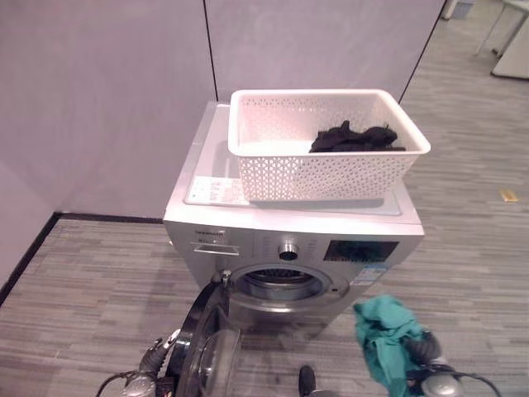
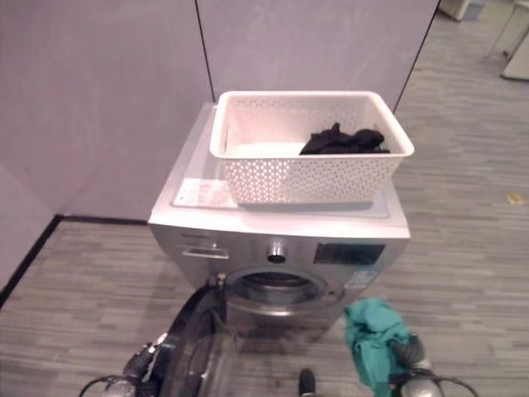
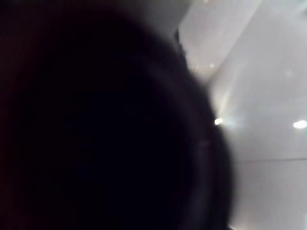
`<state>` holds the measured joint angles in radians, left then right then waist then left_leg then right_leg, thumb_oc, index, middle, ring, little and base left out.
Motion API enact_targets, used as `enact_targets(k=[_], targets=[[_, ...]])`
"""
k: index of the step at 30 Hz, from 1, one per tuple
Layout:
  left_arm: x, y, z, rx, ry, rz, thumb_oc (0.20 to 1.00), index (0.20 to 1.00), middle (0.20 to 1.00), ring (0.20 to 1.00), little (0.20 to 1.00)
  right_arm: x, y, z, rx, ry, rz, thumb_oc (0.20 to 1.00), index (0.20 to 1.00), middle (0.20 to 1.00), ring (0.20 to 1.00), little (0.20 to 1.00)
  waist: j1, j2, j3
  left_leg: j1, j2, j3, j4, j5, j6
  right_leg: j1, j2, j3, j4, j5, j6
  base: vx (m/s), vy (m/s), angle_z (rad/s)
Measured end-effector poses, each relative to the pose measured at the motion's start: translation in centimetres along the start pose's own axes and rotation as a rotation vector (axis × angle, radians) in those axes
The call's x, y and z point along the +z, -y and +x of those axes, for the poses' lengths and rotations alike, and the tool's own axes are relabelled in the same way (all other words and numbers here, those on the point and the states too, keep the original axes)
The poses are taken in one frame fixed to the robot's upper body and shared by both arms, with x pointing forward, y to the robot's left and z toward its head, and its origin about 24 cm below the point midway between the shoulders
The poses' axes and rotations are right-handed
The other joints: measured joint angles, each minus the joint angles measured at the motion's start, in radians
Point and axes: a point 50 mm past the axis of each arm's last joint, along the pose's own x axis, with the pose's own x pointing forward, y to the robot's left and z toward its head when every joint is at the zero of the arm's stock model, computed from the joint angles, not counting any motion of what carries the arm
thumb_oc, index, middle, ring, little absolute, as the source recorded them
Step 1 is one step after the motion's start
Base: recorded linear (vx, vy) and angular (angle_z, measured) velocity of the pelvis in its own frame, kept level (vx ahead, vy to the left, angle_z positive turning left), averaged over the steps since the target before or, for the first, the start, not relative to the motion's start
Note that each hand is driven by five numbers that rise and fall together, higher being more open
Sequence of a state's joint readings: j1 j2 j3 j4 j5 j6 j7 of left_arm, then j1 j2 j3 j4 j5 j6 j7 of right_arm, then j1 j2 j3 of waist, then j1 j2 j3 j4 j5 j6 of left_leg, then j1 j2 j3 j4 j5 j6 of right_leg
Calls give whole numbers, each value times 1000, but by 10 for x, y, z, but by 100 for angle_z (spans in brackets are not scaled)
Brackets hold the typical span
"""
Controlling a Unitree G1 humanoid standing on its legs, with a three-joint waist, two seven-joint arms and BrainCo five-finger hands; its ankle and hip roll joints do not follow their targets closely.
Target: Grab the laundry basket,head to the washer,open it,put in the laundry and shut it.
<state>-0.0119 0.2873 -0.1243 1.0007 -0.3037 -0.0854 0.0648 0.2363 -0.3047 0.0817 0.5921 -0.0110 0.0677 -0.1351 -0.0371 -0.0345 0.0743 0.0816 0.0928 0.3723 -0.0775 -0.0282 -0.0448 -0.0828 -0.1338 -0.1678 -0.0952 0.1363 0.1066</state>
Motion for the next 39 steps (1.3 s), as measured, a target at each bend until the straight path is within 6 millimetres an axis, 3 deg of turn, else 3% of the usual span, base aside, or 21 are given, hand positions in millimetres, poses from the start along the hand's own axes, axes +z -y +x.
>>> enact_targets(k=[3,4,7,9,12,15,21,25,26,27,30,34,36,39], targets=[[0,11,0,-27,6,6,1000,1000,1000,1000,1000,-15,-51,-7,210,-70,77,200,200,200,200,200,23,-12,8,-8,0,-37,-19,15,-8,12,0,-30,0,5,4,-102,-40,38],[2,13,0,-34,19,26,1000,1000,1000,1000,1000,-12,-55,-4,221,-76,119,200,200,200,200,200,27,-24,17,-22,-4,-49,-19,20,-6,6,-10,-37,0,6,7,-207,-15,40],[15,7,4,-5,53,72,1000,1000,1000,1000,1000,32,-57,14,212,35,173,200,200,200,200,200,46,-61,85,-112,-31,-95,15,37,12,-45,-43,-60,8,18,8,-167,15,45],[25,7,6,-4,77,86,1000,1000,1000,1000,1000,54,-56,23,204,77,185,200,200,200,200,200,58,-65,120,-157,-41,-116,37,43,12,-74,-56,-69,8,41,2,-147,32,42],[37,21,7,-38,127,78,1000,1000,1000,1000,1000,97,-43,33,129,190,191,200,200,200,200,200,63,-17,189,-211,-54,-147,74,33,25,-89,-74,-102,8,48,3,-94,19,35],[34,28,7,-39,126,72,1000,1000,1000,1000,1000,114,-39,34,96,243,205,200,200,200,200,200,68,11,207,-224,-57,-156,77,33,25,-94,-73,-114,8,50,2,-90,10,10],[58,31,11,-16,191,78,1000,1000,1000,1000,1000,153,-21,40,-31,325,229,200,200,200,200,200,75,15,266,-280,-57,-171,104,30,28,-127,-76,-122,8,52,-6,-61,18,9],[89,41,10,-42,299,111,1000,1000,1000,1000,1000,207,-6,42,-150,414,247,200,200,200,200,200,88,44,329,-332,-59,-201,141,28,29,-143,-80,-147,8,59,-13,-28,15,16],[96,45,8,-58,328,117,1000,1000,1000,1000,1000,218,-2,41,-184,432,252,200,200,200,200,200,97,48,344,-337,-59,-202,146,29,29,-147,-80,-146,8,60,-12,-46,3,17],[106,50,6,-76,369,112,1000,1000,1000,1000,1000,244,5,36,-224,490,274,200,200,200,200,200,115,59,358,-357,-58,-203,150,30,28,-164,-80,-148,8,64,-16,-39,-5,7],[119,61,4,-104,419,125,1000,1000,1000,1000,1000,274,25,27,-329,569,293,200,200,200,200,200,133,86,377,-390,-59,-226,166,32,28,-173,-82,-173,8,65,-19,39,-22,19],[127,68,0,-122,465,123,1000,1000,1000,1000,1000,315,54,10,-453,677,322,200,200,200,200,200,165,98,386,-428,-59,-236,177,38,27,-199,-82,-182,8,69,-20,-21,-29,11],[130,74,-1,-143,478,129,1000,1000,1000,1000,1000,329,78,4,-541,686,344,200,200,200,200,200,177,113,394,-443,-62,-258,178,41,27,-202,-83,-198,8,69,-20,-31,-47,20],[133,83,-3,-166,488,139,1000,1000,1000,1000,1000,327,97,6,-638,626,359,200,200,200,200,200,204,118,397,-463,-64,-266,180,43,25,-217,-84,-202,8,69,-20,-36,-64,12]])
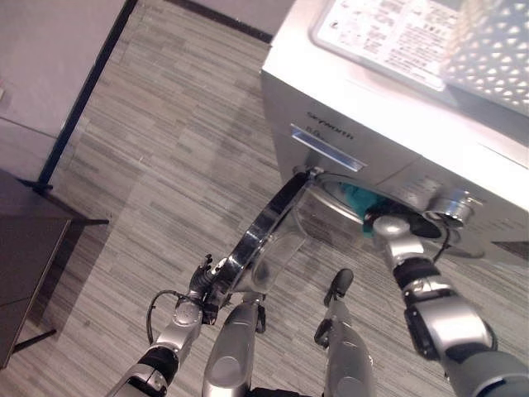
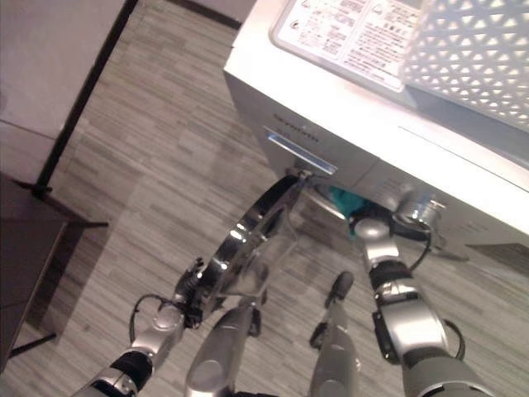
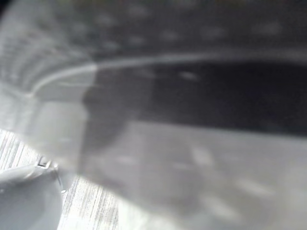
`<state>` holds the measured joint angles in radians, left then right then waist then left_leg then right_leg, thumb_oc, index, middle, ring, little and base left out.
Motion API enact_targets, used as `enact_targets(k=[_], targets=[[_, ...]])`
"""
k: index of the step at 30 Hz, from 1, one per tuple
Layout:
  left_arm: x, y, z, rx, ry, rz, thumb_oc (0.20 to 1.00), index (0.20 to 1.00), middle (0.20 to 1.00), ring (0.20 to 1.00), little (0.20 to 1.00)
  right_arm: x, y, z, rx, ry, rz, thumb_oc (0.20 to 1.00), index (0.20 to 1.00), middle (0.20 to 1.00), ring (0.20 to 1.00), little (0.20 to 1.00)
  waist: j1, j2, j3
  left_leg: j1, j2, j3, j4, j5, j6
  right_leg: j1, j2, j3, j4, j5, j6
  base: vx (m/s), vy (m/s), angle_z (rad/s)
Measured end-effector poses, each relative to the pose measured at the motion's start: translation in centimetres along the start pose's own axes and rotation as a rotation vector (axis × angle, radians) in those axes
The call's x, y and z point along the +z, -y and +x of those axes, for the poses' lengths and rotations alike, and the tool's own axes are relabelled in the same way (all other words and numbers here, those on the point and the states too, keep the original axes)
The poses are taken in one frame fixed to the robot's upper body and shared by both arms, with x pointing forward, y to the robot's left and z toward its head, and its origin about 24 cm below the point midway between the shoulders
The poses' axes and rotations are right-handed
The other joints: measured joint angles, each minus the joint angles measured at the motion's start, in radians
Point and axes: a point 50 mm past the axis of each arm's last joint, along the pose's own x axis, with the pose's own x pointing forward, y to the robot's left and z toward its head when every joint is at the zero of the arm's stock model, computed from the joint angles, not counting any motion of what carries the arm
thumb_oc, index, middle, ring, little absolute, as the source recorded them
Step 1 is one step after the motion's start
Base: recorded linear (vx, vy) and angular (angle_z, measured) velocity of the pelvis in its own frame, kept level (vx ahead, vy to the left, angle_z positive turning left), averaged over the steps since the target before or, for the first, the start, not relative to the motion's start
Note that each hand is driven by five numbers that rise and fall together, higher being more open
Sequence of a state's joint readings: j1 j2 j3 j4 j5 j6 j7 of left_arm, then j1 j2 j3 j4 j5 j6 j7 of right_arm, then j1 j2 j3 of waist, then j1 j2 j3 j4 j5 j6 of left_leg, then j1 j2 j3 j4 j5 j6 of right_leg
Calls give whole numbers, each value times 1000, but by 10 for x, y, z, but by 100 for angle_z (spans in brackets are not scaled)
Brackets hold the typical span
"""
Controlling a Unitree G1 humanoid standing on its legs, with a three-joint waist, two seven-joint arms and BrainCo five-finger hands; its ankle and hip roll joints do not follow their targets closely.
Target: Grab the laundry basket,head to the washer,open it,put in the laundry and shut it.
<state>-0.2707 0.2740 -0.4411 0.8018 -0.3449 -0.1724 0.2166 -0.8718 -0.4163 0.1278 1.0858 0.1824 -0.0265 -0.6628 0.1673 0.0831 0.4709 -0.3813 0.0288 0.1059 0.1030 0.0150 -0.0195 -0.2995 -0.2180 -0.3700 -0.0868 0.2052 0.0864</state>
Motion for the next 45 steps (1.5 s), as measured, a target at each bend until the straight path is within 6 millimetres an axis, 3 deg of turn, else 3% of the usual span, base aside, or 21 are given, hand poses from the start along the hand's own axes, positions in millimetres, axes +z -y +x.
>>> enact_targets(k=[5,9,10,11,12,14,17,21,23,29,34,35,38,41,42,43,45], targets=[[9,1,0,-25,41,29,1000,1000,1000,1000,1000,10,29,17,-183,17,-11,200,200,200,200,200,20,15,7,-61,-10,-24,3,24,7,-40,-15,-21,0,-3,0,-56,-38,18],[15,-1,0,-27,69,23,1000,1000,1000,1000,1000,60,79,40,-353,260,-245,200,200,200,200,200,29,48,29,-186,-18,-44,0,62,-1,-158,-22,-21,19,-5,3,-41,-40,19],[13,-1,0,-22,59,21,1000,1000,1000,1000,1000,64,84,42,-365,295,-296,501,501,501,501,501,28,52,37,-192,-20,-43,1,66,-1,-168,-25,-20,30,-5,3,0,0,0],[12,-2,0,-21,57,21,1000,1000,1000,1000,1000,67,89,44,-371,329,-390,501,501,501,501,501,28,52,47,-198,-21,-44,0,71,-2,-174,-28,-20,36,-5,3,-22,-32,10],[12,-4,0,-12,56,14,1000,1000,1000,1000,1000,68,97,49,-360,360,-576,1000,1000,1000,1000,1000,32,52,47,-209,-21,-43,-2,72,-3,-185,-29,-20,37,-5,3,-15,-38,11],[10,-7,-1,1,48,7,1000,1000,1000,1000,1000,71,98,52,-317,339,-647,1000,1000,1000,1000,1000,33,51,48,-217,-20,-43,-4,87,-2,-191,-27,-20,37,-4,3,-1,-55,6],[11,-7,-1,-3,56,6,1000,1000,1000,1000,1000,78,90,53,-264,302,-608,1000,1000,1000,1000,1000,27,48,50,-213,-21,-44,-4,96,0,-185,-26,-15,36,17,4,6,-32,5],[11,-8,-2,-2,55,6,1000,1000,1000,1000,1000,71,69,48,-179,264,-549,1000,1000,1000,1000,1000,8,38,56,-195,-18,-48,-7,103,6,-164,-16,-19,33,32,7,-4,-15,2],[13,-7,-2,-9,66,-1,1000,1000,1000,1000,1000,54,53,44,-62,201,-570,1000,1000,1000,1000,1000,7,37,56,-159,-11,-52,-19,102,6,-131,-9,-25,32,30,5,0,0,0],[21,-4,-2,-28,105,-8,1000,1000,1000,1000,1000,50,27,34,84,209,-539,1000,1000,1000,1000,1000,10,37,55,-141,-1,-65,-20,106,0,-107,4,-35,32,20,-5,-3,6,3],[14,-3,-3,-32,79,-12,1000,1000,1000,1000,1000,38,-24,-3,241,305,-449,1000,1000,1000,1000,1000,10,33,54,-137,3,-71,-20,108,-3,-98,6,-43,32,13,-10,-3,9,3],[13,-3,-3,-28,75,-16,1000,1000,1000,1000,1000,32,-37,-17,279,331,-417,1000,1000,1000,1000,1000,9,31,54,-137,3,-71,-20,108,-4,-98,6,-43,32,12,-10,0,0,0],[7,-9,-3,20,50,-24,1000,1000,1000,1000,1000,-5,-45,-38,321,307,-440,1000,1000,1000,1000,1000,-8,18,54,-126,3,-70,-19,108,-4,-87,6,-43,33,14,-8,-3,-11,0],[-3,-23,-3,95,-1,-31,1000,1000,1000,1000,1000,-46,-54,-68,417,264,-462,1000,1000,1000,1000,1000,-33,-29,49,-84,11,-66,-21,99,-12,-50,13,-42,33,5,-8,11,-47,-6],[-5,-27,-2,114,-12,-31,1000,1000,1000,1000,1000,-61,-55,-77,465,246,-497,1000,1000,1000,1000,1000,-37,-39,48,-69,15,-67,-25,98,-13,-34,15,-43,33,-2,-8,38,-68,0],[-9,-31,-3,139,-30,-32,1000,1000,1000,1000,1000,-91,-58,-99,550,189,-532,1000,1000,1000,1000,1000,-42,-56,41,-34,16,-69,-38,98,-14,-7,17,-45,33,-10,-9,55,-72,1],[-13,-34,-5,155,-42,-9,1000,1000,1000,1000,1000,-122,-58,-126,651,114,-564,1000,1000,1000,1000,1000,-45,-73,32,-9,18,-69,-39,90,-20,20,19,-46,33,-21,-11,73,-75,-1]])
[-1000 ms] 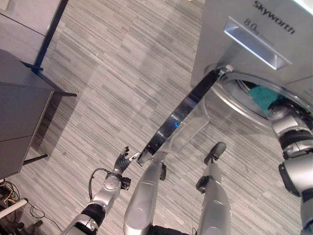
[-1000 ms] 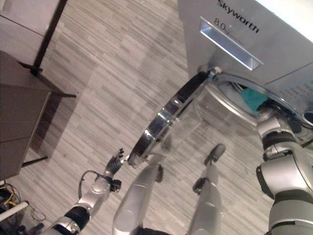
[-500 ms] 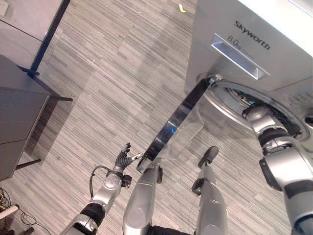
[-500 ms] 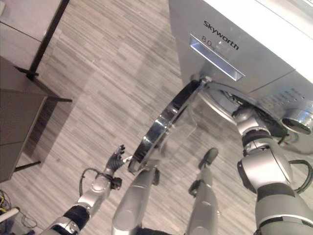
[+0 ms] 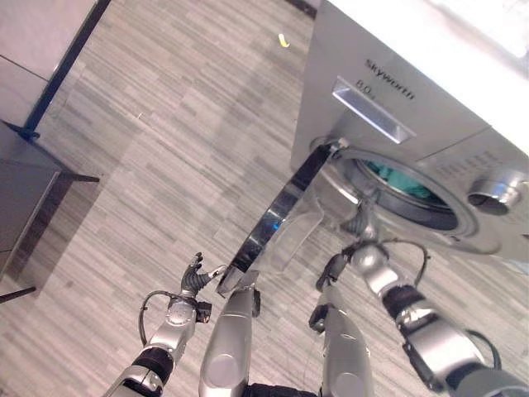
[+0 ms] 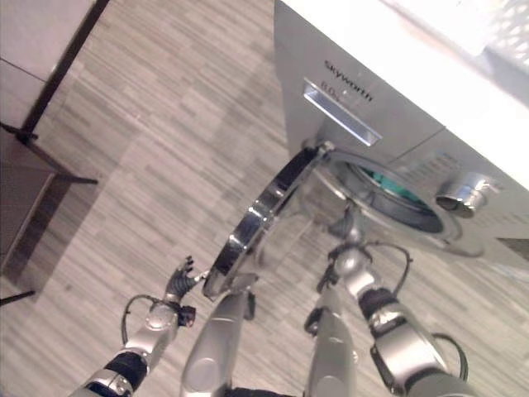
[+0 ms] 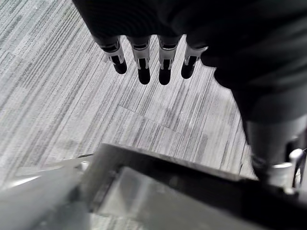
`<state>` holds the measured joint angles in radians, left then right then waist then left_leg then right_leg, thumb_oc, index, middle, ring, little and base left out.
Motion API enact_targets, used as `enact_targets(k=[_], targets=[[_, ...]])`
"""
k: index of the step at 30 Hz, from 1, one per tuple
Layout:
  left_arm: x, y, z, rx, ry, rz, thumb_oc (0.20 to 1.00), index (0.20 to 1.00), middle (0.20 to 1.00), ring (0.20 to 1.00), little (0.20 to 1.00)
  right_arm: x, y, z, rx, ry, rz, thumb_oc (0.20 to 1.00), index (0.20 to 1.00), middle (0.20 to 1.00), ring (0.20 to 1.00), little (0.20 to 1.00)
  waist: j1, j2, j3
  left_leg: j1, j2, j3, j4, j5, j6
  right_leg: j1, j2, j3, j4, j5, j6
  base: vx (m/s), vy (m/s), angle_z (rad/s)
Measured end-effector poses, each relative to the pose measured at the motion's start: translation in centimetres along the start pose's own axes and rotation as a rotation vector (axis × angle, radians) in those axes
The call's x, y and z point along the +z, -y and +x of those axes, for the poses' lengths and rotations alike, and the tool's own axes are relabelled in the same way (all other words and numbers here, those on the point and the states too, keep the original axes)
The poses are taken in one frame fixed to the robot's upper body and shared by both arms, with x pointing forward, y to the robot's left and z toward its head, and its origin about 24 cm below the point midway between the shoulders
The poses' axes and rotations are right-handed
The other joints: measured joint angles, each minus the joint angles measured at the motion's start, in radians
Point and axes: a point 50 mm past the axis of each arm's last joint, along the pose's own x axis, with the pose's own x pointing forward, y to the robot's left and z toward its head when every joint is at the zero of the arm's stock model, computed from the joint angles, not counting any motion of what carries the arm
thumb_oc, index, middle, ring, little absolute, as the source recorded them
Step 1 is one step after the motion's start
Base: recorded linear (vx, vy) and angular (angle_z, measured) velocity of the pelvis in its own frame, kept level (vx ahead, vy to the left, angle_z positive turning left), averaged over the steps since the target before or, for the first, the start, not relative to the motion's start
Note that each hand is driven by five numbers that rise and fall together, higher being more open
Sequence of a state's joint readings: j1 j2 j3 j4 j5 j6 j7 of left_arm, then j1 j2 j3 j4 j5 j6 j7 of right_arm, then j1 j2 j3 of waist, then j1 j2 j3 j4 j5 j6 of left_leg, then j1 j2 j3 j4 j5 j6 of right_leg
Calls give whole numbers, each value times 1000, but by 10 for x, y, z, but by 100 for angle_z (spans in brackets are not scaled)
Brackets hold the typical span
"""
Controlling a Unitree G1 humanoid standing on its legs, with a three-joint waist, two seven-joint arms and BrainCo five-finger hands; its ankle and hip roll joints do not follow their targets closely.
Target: Grab the laundry basket,head to the washer,open it,put in the laundry and shut it.
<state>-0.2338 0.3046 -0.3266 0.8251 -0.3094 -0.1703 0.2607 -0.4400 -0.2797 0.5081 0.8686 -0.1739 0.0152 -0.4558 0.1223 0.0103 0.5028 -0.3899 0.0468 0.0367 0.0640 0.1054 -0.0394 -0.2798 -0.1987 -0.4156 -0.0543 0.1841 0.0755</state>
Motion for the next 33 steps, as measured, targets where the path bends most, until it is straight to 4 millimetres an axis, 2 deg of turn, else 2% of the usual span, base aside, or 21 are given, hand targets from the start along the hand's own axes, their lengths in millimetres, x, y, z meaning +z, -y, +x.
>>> enact_targets(k=[1,3,5,7,9,12,14,16,17,19,20,21,22,23,25,28,30,31,33], targets=[[-3,-4,0,12,-10,17,1000,1000,1000,1000,1000,-14,-20,-16,87,-28,-11,1000,1000,1000,1000,1000,0,-8,-5,19,5,0,-1,-8,-4,19,2,0,-1,-7,6,85,-81,2],[-11,-13,-3,55,-28,54,1000,1000,1000,1000,1000,-35,-43,-39,197,-73,-29,1000,1000,1000,1000,1000,0,-17,-14,70,7,-1,-7,-14,-6,69,3,-3,-3,-14,7,84,-94,0],[-18,-21,-7,91,-39,126,1000,1000,1000,1000,1000,-50,-52,-54,249,-112,-32,1000,1000,1000,1000,1000,0,-25,-23,116,10,-1,-23,-16,-8,108,6,-3,-4,-17,7,42,-80,-2],[-38,-35,-19,152,-92,210,1000,1000,1000,1000,1000,-65,-62,-71,300,-161,-28,1000,1000,1000,1000,1000,1,-40,-99,144,15,-1,-49,-20,-8,131,14,-6,-18,-28,13,48,-130,0],[-48,-49,-34,226,-90,261,1000,1000,1000,1000,1000,-77,-64,-81,316,-197,-9,1000,1000,1000,1000,1000,3,-42,-152,183,22,-5,-70,-17,-13,168,25,-11,-32,-32,12,46,-145,3],[-41,-62,-51,314,-10,254,1000,1000,1000,1000,1000,-87,-61,-89,301,-228,33,1000,1000,1000,1000,1000,5,-25,-197,204,30,-34,-79,-20,-19,210,37,-39,-32,-51,12,29,-137,24],[-22,-78,-61,396,95,251,1000,1000,1000,1000,1000,-91,-52,-90,252,-247,106,1000,1000,1000,1000,1000,25,-8,-212,233,36,-51,-86,-19,-22,245,48,-55,-32,-69,12,16,-96,23],[-13,-84,-65,438,133,239,1000,1000,1000,1000,1000,-94,-44,-92,232,-245,119,1000,1000,1000,1000,1000,32,4,-231,232,43,-57,-89,-20,-23,248,53,-61,-33,-74,12,9,-103,14],[3,-94,-75,483,207,236,1000,1000,1000,1000,1000,-93,-35,-89,217,-221,137,1000,1000,1000,1000,1000,32,8,-237,233,49,-57,-90,-20,-23,250,60,-61,-33,-75,9,-10,-67,2],[18,-100,-86,503,283,220,1000,1000,1000,1000,1000,-94,-26,-89,198,-207,156,1000,1000,1000,1000,1000,33,12,-240,235,50,-59,-89,-16,-20,253,65,-62,-33,-76,8,-7,-22,1],[33,-97,-91,459,343,189,1000,1000,1000,1000,1000,-96,-20,-85,197,-208,147,1000,1000,1000,1000,1000,38,19,-244,247,51,-59,-89,-14,-22,263,68,-63,-33,-77,10,0,0,0],[33,-97,-91,459,343,189,1000,1000,1000,1000,1000,-96,-20,-85,197,-208,147,1000,1000,1000,1000,1000,38,19,-244,247,51,-59,-89,-14,-22,263,68,-63,-33,-77,10,0,0,0],[61,-83,-98,308,462,100,1000,1000,1000,1000,1000,-103,-21,-83,226,-249,141,1000,1000,1000,1000,1000,51,31,-258,255,53,-59,-94,-13,-23,271,68,-62,-33,-81,12,0,0,0],[71,-76,-99,249,510,67,1000,1000,1000,1000,1000,-110,-22,-82,237,-287,141,1000,1000,1000,1000,1000,54,35,-260,257,54,-60,-96,-13,-24,273,70,-63,-33,-81,13,0,0,0],[93,-67,-102,123,593,-1,1000,1000,1000,1000,1000,-103,-31,-68,271,-338,188,1000,1000,1000,1000,1000,75,51,-270,266,55,-64,-104,-13,-28,282,72,-64,-34,-84,14,11,11,3],[121,-49,-102,-111,669,-127,1000,1000,1000,1000,1000,-75,-46,-46,331,-358,294,1000,1000,1000,1000,1000,120,82,-284,263,56,-74,-104,-13,-33,282,75,-68,-33,-87,9,2,11,11],[134,-31,-102,-294,679,-218,1000,1000,1000,1000,1000,-49,-52,-33,368,-333,415,1000,1000,1000,1000,1000,145,108,-299,247,51,-103,-104,-6,-37,283,74,-98,-35,-93,9,9,7,35],[136,-23,-103,-358,677,-262,1000,1000,1000,1000,1000,-42,-55,-30,361,-349,444,1000,1000,1000,1000,1000,151,114,-303,242,51,-111,-104,-3,-40,283,74,-109,-35,-94,11,19,0,27],[136,-8,-108,-469,661,-330,1000,1000,1000,1000,1000,-44,-55,-29,356,-392,515,1000,1000,1000,1000,1000,166,111,-306,237,52,-116,-103,3,-47,282,76,-117,-36,-98,10,23,0,15]])
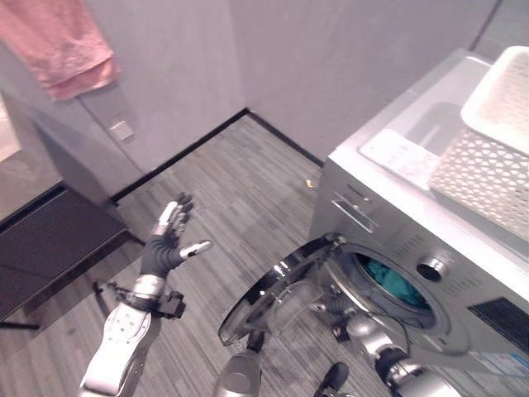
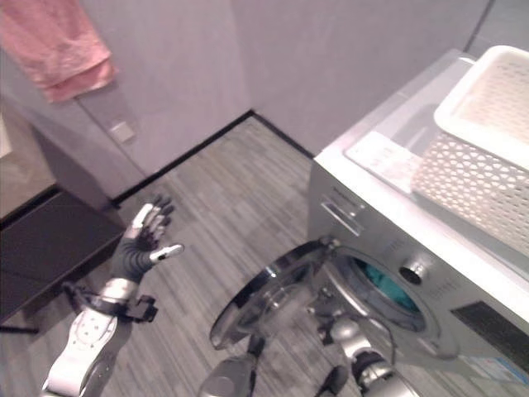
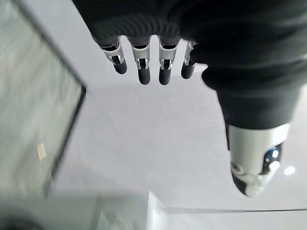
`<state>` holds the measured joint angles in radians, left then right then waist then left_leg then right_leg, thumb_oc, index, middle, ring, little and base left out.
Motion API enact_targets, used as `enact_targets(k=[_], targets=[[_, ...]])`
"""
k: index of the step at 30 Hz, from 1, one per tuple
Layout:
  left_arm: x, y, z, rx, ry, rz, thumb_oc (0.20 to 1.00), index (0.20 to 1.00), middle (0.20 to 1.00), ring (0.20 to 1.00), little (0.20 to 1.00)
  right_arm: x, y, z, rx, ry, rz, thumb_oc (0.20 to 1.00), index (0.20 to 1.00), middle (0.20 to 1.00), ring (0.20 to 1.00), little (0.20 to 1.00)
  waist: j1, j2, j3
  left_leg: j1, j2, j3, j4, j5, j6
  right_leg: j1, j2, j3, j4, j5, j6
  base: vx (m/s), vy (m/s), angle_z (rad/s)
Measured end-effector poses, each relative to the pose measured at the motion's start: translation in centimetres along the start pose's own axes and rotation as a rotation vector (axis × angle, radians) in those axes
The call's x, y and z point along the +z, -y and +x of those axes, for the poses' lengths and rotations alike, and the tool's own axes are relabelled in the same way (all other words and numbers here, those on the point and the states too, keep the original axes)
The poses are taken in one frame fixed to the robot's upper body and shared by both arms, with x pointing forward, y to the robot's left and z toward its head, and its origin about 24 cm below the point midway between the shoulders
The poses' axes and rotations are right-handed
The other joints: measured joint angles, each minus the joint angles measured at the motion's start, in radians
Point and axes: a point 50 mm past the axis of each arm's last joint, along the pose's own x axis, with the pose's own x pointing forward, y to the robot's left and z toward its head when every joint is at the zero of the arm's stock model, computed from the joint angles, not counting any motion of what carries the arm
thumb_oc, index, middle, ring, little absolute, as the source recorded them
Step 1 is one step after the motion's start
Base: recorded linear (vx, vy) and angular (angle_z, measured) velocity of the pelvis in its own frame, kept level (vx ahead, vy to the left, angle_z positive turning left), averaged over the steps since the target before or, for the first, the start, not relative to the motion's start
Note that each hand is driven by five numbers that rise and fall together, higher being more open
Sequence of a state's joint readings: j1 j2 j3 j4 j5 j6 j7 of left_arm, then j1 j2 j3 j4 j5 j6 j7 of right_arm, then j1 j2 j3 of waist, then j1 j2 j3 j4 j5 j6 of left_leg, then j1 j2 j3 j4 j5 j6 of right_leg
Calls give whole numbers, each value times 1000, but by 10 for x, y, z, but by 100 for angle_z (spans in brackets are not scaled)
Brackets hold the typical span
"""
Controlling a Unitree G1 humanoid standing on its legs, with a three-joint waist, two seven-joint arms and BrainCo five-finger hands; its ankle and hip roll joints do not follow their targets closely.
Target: Grab the laundry basket,head to the washer,open it,put in the laundry and shut it.
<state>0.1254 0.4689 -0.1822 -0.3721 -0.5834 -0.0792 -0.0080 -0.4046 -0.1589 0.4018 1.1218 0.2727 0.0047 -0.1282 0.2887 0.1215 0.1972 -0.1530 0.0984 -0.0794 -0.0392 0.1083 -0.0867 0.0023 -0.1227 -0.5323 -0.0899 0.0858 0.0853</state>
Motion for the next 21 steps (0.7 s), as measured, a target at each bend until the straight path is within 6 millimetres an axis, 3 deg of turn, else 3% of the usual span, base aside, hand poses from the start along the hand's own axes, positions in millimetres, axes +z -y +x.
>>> enact_targets(k=[6,13,15,17,18,21], targets=[[-1,16,12,-87,7,-65,1000,1000,1000,1000,1000,17,-3,4,31,6,205,1000,1000,1000,1000,1000,31,19,9,-25,3,-38,-2,6,-15,-4,5,-35,-5,-13,-5,-3,-1,15],[-19,25,13,-114,-63,-82,1000,1000,1000,1000,1000,56,-1,9,14,74,684,1000,1000,1000,1000,1000,89,62,11,-64,-2,-49,-3,10,-20,-37,1,-57,2,-15,-6,14,24,11],[-24,22,13,-99,-81,-80,1000,1000,1000,1000,1000,67,-2,9,24,112,684,1000,1000,1000,1000,1000,85,66,12,-70,-10,-47,-3,14,-21,-40,-2,-58,2,-12,1,24,82,11],[-29,17,15,-74,-102,-69,1000,1000,1000,1000,1000,62,-8,7,30,126,575,1000,1000,1000,1000,1000,77,61,14,-71,-14,-37,-3,13,-21,-38,-7,-55,3,-16,8,24,60,8],[-31,16,16,-71,-108,-63,1000,1000,1000,1000,1000,55,-8,7,30,118,553,1000,1000,1000,1000,1000,65,54,18,-69,-13,-29,-3,13,-21,-40,-8,-52,3,-17,8,37,65,-9],[-25,11,20,-112,-107,31,1000,1000,1000,1000,1000,15,-36,-5,162,81,306,1000,1000,1000,1000,1000,-9,7,49,-38,-8,44,-5,8,-14,-38,-14,1,3,-18,10,58,89,-41]])
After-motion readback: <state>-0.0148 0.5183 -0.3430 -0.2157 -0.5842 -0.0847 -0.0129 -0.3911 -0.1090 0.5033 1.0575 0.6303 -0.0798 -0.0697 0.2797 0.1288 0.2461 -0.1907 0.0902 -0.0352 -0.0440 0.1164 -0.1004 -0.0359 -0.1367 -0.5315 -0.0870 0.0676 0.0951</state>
